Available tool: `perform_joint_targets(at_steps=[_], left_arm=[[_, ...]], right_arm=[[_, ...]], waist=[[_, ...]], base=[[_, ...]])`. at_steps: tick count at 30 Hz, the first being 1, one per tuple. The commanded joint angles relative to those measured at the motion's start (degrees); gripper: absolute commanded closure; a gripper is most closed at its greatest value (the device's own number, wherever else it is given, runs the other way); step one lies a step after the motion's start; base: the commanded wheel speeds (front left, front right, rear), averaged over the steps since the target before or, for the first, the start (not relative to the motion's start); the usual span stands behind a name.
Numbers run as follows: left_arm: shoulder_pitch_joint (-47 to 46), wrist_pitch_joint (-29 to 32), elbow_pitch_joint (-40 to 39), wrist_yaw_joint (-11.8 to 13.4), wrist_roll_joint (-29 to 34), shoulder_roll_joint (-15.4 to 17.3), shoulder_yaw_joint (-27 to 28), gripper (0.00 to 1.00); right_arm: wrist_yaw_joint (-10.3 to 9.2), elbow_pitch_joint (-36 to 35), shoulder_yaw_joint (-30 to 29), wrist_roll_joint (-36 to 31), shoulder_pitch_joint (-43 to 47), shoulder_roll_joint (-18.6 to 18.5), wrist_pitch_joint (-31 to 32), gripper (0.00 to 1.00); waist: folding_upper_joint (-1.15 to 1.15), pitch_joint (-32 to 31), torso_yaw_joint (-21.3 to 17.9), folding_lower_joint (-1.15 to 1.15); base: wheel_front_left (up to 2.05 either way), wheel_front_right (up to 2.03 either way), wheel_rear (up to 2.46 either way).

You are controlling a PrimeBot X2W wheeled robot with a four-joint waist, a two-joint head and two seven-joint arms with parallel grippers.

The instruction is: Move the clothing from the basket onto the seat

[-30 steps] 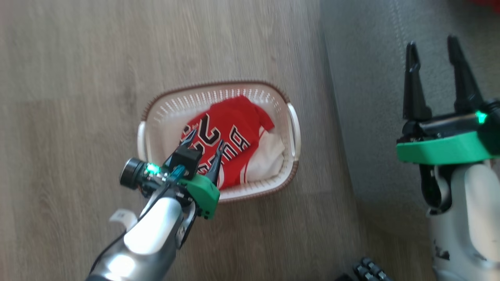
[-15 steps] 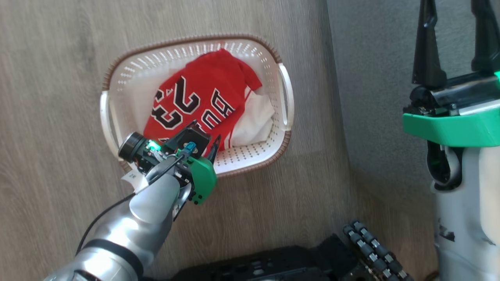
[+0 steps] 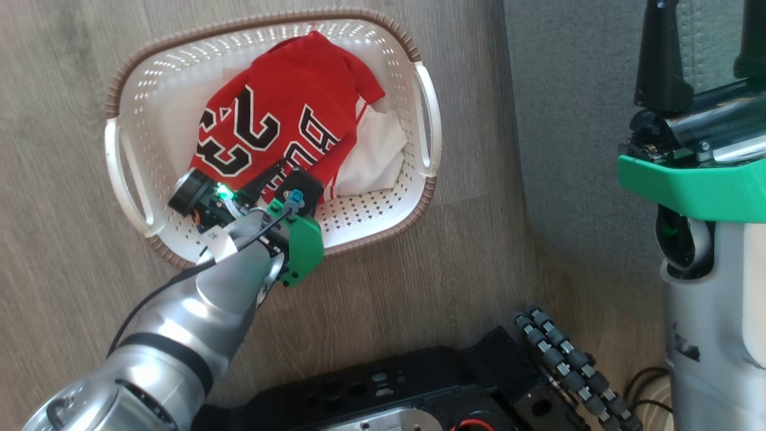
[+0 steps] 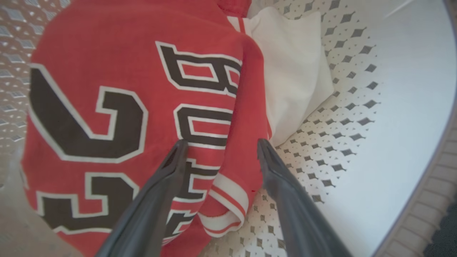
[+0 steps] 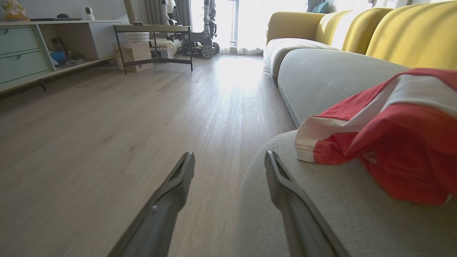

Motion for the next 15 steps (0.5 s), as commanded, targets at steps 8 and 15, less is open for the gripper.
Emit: perform_joint_targets(at_steps=[8,15], left_arm=[[-1.7,0.6,2.6,2.6,0.6,0.3,-2.1,0.0],[-2.9,1.8,3.4,4.4,1.3,0.3,-4.0,0.0]], right_arm=[[-0.02,-3.2,1.4,0.1,1.0,0.2,-0.4,0.0],[-0.02,-3.7,1.5,0.1,0.9,0.2,-0.4,0.0]], waist=[[0.0,2.3,-0.8,-0.01],[0.0,3.0,-1.2,-0.01]], base=[[0.0,0.0,0.0],[0.0,0.0,0.0]])
